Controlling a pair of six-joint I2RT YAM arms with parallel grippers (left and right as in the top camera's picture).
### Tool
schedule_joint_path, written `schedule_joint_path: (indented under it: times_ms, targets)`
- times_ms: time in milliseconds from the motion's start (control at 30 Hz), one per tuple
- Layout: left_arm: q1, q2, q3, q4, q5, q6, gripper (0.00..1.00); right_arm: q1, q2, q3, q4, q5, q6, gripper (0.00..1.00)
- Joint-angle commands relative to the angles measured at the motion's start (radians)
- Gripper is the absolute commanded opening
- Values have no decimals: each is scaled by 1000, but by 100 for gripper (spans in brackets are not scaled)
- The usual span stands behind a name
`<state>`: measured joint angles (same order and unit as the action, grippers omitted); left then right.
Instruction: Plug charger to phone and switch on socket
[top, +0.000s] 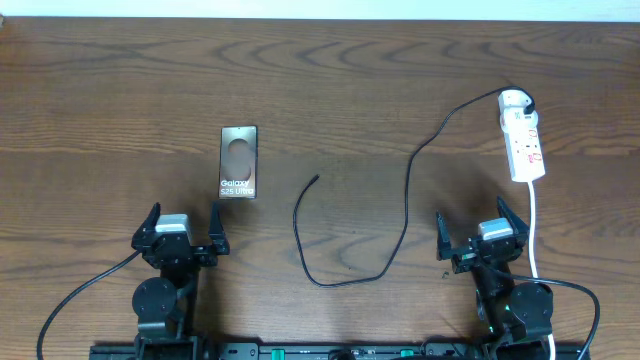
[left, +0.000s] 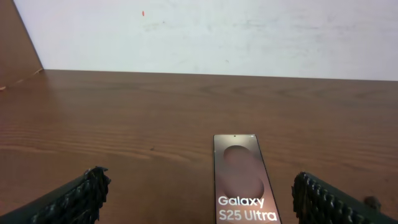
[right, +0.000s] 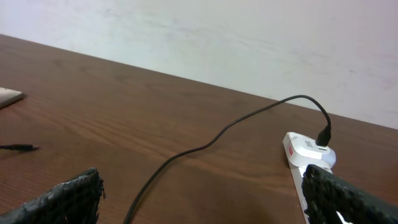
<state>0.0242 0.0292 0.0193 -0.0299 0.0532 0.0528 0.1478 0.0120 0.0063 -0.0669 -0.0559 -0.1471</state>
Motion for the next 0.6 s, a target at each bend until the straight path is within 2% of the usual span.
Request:
schedule_joint_path:
  times_ms: [0,567]
  targets:
    - [-3,3,-15,-39,-13,7,96,-3,-5,-1,-5,4,-8,99]
    - [-3,3,-15,-39,-13,6,96,-3,-5,-1,2,5,-8,99]
